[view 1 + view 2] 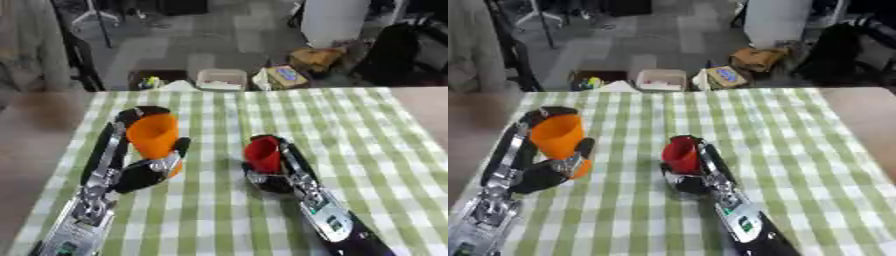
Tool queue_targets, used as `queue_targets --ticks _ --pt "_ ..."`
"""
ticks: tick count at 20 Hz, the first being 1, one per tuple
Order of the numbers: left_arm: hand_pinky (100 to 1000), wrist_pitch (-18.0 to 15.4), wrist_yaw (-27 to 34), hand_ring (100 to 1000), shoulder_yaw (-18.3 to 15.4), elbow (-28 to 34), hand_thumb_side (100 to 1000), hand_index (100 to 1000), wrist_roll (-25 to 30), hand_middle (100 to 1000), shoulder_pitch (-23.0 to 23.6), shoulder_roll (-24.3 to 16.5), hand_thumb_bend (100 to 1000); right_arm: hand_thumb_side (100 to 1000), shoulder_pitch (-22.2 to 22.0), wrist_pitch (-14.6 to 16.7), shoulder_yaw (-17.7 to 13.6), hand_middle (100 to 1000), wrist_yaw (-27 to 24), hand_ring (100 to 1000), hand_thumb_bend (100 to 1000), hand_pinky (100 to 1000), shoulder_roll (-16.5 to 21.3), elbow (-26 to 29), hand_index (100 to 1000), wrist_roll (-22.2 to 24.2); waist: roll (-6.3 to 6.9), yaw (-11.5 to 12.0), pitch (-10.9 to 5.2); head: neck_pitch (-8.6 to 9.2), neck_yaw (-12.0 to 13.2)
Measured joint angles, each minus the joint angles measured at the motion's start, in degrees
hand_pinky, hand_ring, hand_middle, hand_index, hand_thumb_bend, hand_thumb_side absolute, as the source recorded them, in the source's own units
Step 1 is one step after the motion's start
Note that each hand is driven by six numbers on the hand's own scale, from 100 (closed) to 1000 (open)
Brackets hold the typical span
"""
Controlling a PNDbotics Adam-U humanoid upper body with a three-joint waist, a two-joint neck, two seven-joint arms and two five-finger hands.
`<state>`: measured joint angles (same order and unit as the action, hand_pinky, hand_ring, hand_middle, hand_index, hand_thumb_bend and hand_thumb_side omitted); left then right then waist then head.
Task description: Pour the contents of one cup into another cup.
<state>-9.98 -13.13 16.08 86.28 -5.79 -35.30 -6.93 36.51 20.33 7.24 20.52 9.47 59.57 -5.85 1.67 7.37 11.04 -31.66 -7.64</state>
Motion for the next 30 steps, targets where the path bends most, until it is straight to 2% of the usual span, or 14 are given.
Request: queue_targets --ticks 6,13,23,30 --pt "183 0.7 1.5 260 0.0 2.0 185 692 0.0 320 0.6 -0.8 100 100 0.0 -0.7 0.0 233 -1.1 404 100 336 1.8 2.4 785 0.2 -0.38 -0.2 -0.02 0.0 0.0" --pt "177 2.0 5.5 257 1.0 5.8 191 683 1.4 317 2.5 -3.2 100 100 1.7 -1.0 0.2 236 -1.9 402 100 334 6.7 3.2 786 0.6 -0.81 0.0 -0.13 0.0 0.0" --pt "173 3.1 8.5 257 5.6 8.9 192 671 6.5 319 3.6 -5.9 100 100 10.7 0.2 2.3 253 -2.2 411 100 349 14.3 5.8 789 2.7 -2.25 0.0 -0.91 0.0 0.2" --pt "173 2.6 8.1 258 8.1 8.5 188 663 9.0 321 3.6 -6.6 100 100 16.4 2.0 5.2 267 -1.9 422 100 367 15.5 9.0 794 5.5 -3.51 -0.4 -1.22 0.1 0.5"
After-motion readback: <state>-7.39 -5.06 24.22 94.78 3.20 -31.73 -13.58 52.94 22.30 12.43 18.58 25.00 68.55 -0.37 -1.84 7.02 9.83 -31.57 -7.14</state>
